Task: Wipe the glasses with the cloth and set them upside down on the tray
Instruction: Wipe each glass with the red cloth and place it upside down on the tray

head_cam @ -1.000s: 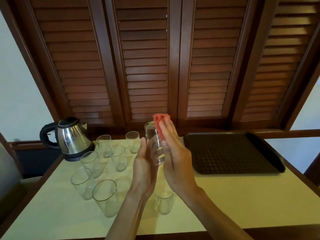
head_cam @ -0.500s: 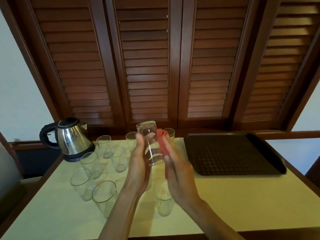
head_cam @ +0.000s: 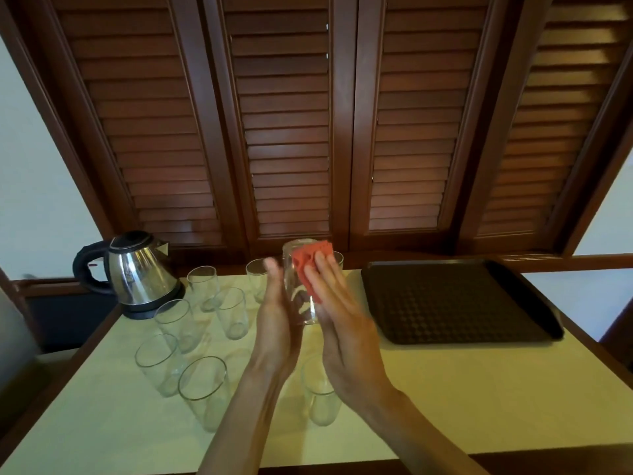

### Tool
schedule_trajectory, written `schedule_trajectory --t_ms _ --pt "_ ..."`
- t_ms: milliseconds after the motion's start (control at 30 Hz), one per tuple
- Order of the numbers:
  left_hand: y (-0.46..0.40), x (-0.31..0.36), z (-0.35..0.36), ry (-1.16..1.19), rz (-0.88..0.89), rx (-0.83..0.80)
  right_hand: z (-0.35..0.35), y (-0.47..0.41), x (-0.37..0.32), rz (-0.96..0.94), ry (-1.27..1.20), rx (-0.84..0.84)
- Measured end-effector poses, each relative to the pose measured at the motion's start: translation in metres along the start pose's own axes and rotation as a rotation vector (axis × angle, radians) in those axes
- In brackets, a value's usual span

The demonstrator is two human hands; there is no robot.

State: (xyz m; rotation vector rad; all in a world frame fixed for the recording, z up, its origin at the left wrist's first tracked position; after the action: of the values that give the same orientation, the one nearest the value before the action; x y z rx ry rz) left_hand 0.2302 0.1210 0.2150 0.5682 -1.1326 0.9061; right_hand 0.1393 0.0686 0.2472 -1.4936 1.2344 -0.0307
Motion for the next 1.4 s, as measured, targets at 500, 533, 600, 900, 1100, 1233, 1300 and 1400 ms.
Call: schedule_trajectory --t_ms 500,533,600,900,1100,1233,1300,1400 --pt "0.006 0.005 0.005 -0.073 0.033 -0.023 -0.014 -0.014 0.014 0.13 -0.179 0.082" --pt "0.008 0.005 0.004 -0.068 0.041 0.002 -0.011 -0.016 0.01 0.1 -0.162 0.06" --pt "0.006 0.01 -0.005 -0.027 0.089 0.066 -0.002 -0.007 0.004 0.035 -0.131 -0.001" --pt "0.003 0.002 -0.002 -0.05 0.004 0.025 0.001 -0.005 0.003 0.047 -0.11 0.019" --pt "0.0 0.004 0.0 -0.107 0.044 -0.005 -0.01 -0.014 0.012 0.123 -0.176 0.056" --pt "-0.002 0.004 -0.001 -0.093 0.021 0.005 0.005 -0.005 -0.002 -0.001 -0.024 -0.047" --pt "0.0 0.011 -0.004 -0.034 0.035 0.027 -0.001 0.002 0.01 0.06 -0.104 -0.007" --pt "0.006 0.012 0.002 -0.086 0.044 0.02 -0.012 -0.008 0.019 0.138 -0.149 0.085"
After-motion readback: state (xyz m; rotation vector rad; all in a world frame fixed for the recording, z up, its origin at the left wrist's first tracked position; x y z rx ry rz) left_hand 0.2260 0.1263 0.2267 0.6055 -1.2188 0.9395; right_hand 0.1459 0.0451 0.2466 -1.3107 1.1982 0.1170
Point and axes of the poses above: each hand's wrist, its own y-axis away from the middle knuckle, its own z-axis out of the palm, x = y × z, the point moved 9 cm from there along -y, towards the middle knuckle, and after that the axes turned 4 degrees about -z, right-handed, at the moved point
